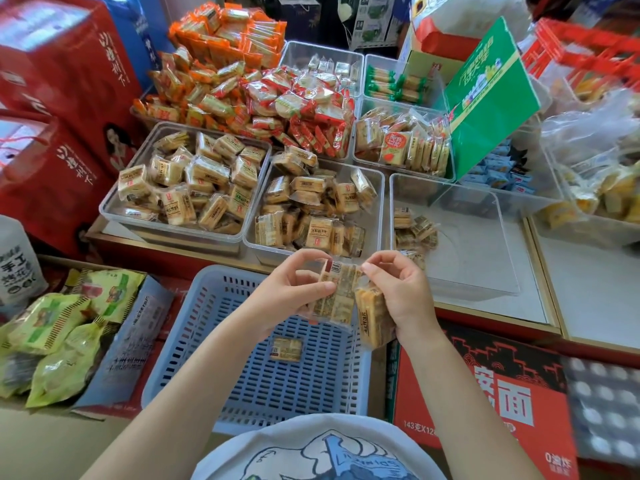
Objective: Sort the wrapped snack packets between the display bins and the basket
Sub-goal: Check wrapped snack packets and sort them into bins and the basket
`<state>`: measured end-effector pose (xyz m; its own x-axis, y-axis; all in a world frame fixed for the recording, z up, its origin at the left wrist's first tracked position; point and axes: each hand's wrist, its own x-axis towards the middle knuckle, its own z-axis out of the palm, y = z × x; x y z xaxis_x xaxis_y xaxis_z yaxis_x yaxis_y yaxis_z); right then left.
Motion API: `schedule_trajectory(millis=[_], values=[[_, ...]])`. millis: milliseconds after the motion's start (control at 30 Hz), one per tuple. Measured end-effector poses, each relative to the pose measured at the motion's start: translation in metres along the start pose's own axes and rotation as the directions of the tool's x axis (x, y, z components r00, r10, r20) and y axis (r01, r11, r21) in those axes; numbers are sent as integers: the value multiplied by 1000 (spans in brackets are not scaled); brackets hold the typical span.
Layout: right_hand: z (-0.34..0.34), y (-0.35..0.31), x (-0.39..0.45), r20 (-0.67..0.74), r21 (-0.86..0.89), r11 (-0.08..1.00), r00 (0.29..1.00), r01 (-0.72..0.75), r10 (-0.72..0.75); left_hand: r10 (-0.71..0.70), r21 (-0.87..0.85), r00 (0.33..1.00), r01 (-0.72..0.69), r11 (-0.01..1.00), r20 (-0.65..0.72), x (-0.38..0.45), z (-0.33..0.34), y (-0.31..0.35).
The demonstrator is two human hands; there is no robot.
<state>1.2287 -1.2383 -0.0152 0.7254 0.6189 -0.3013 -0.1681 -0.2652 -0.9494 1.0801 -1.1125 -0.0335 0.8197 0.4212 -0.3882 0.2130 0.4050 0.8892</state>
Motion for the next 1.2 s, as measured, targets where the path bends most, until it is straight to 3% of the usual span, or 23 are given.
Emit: schedule_trajectory(millis=[100,200,300,500,633,800,1033,1200], values=[[-1,0,1,12,-29,1000,1000,-5,5,0,-61,991,-8,998,-132,2,3,-1],[0,2,0,145,-101,994,988,-36,50,-41,-130,939,-4,992,-341,8,0,-6],[6,7,-4,236,-218,976,969,-26,79,-80,-216,910,-10,976,-406,10,-3,-9],[18,13,-6,201,-214,973,979,83,-40,-84,-252,961,15,968,-265,11,-6,-12],[17,9,-4,172,-195,976,983,99,-66,0,-2,964,-1,1000,-265,8,-6,-10],[12,5,-1,151,-190,981,989,41,-12,197,317,977,-161,935,-85,2,-10,-11],[8,0,0,183,-139,990,983,30,-4,198,207,977,-179,962,-74,1,-6,-13],[6,2,1,117,-197,977,991,86,-64,150,117,987,-143,983,-56,-1,-1,-10]])
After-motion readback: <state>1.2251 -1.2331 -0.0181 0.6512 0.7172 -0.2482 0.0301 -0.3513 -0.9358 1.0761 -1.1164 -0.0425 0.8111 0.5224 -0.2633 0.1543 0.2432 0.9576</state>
